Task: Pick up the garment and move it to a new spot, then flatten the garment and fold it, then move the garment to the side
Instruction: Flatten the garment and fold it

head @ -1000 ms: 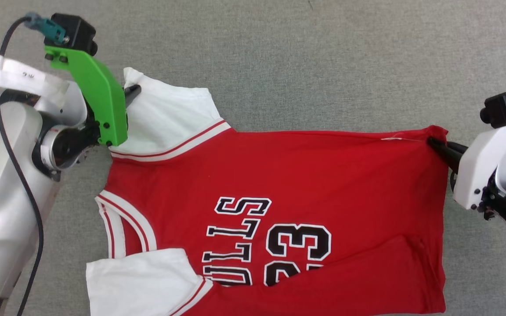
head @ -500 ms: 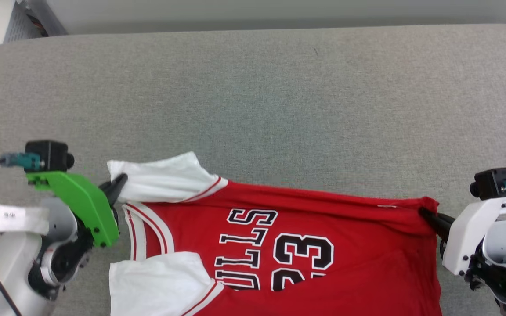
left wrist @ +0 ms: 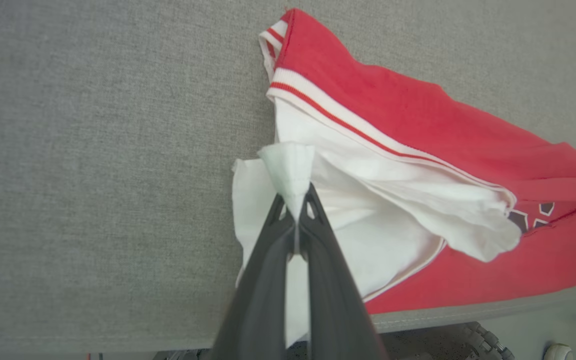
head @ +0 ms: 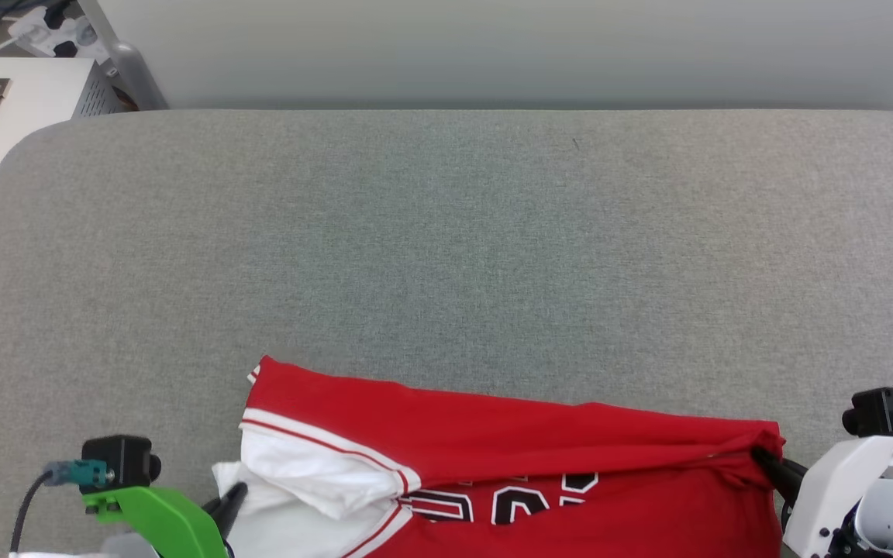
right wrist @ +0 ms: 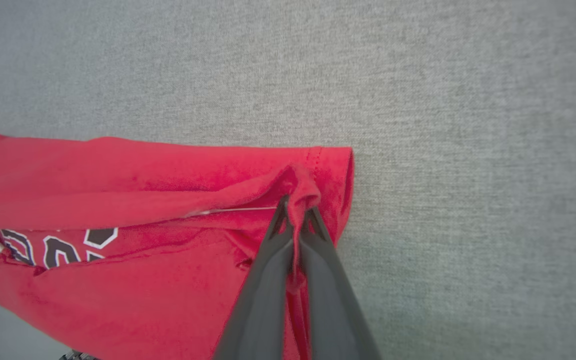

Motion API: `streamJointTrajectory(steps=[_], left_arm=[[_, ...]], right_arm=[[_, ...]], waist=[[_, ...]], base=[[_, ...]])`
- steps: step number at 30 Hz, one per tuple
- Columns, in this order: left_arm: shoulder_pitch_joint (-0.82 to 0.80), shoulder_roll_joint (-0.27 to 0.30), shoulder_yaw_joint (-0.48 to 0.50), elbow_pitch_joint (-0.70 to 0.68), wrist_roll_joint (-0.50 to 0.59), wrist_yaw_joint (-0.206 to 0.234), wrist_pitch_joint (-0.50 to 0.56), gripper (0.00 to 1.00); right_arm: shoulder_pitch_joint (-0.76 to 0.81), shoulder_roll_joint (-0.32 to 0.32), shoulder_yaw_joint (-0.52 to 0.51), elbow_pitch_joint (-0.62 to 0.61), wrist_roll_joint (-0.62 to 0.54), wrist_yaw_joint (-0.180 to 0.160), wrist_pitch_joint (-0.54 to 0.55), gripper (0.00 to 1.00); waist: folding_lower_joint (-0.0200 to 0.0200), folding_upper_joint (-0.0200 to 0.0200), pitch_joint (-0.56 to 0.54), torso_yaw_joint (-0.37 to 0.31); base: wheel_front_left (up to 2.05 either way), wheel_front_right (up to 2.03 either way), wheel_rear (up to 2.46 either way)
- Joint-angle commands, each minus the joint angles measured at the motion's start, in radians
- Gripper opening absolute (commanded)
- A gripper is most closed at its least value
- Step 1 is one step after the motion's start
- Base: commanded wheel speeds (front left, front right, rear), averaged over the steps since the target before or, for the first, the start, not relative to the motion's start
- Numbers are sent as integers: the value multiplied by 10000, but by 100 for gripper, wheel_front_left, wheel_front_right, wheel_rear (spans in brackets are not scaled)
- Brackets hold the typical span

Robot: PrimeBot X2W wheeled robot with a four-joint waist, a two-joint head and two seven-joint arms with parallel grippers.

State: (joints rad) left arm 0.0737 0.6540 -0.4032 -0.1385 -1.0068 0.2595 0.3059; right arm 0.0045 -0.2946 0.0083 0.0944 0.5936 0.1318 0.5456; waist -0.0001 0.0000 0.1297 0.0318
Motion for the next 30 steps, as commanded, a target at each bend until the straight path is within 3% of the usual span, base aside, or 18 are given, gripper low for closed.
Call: streamJointTrajectory(steps=[1, 9, 10, 11, 12, 13, 15, 16, 23, 30], left_arm=[[315, -135, -12, -27, -208, 31, -101, 0], [761, -758, -432, 939, -491, -406, -327, 0], [726, -846, -468, 1104, -534, -487, -342, 0], [665, -943, -503, 1302, -570, -583, -368, 0], [597, -993, -538, 1464, -552, -652, -397, 0], [503, -1062, -588, 1634, -531, -761, -437, 0], [338, -1204, -604, 1892, -498, -881, -581, 44], [259, -1256, -645, 1992, -475, -924, -591, 100], [-231, -1163, -654, 1909, 192, -926, -1146, 100], [-610, -1029, -571, 1065, 986, -455, -1702, 100]], right_arm=[[223, 90, -114, 22, -88, -11, -58, 0], [1023, 651, -405, 188, -363, -11, -67, 0], [1059, 711, -412, 206, -383, -11, -85, 11], [1090, 783, -420, 231, -396, -11, -101, 40], [1110, 826, -422, 252, -415, -11, -108, 100], [1116, 869, -407, 237, -420, -11, -162, 100], [1130, 899, -386, 205, -445, -11, -293, 100], [1141, 911, -378, 165, -471, -11, -365, 100], [1304, 1114, -505, -578, -654, -11, -656, 100], [1406, 1221, -861, -1756, -1005, -11, -372, 100]], waist=[[1, 0, -139, 44], [1, 0, -382, 26], [1, 0, -397, 14], [1, 0, -412, -3], [1, 0, -427, -16], [1, 0, -445, -32], [1, 0, -489, -50], [1, 0, -531, -53], [1, 0, -775, -26], [1, 0, -962, -12]], base=[[0, 0, 0], [0, 0, 0], [0, 0, 0], [0, 0, 0], [0, 0, 0], [0, 0, 0], [0, 0, 0], [0, 0, 0], [0, 0, 0], [0, 0, 0]])
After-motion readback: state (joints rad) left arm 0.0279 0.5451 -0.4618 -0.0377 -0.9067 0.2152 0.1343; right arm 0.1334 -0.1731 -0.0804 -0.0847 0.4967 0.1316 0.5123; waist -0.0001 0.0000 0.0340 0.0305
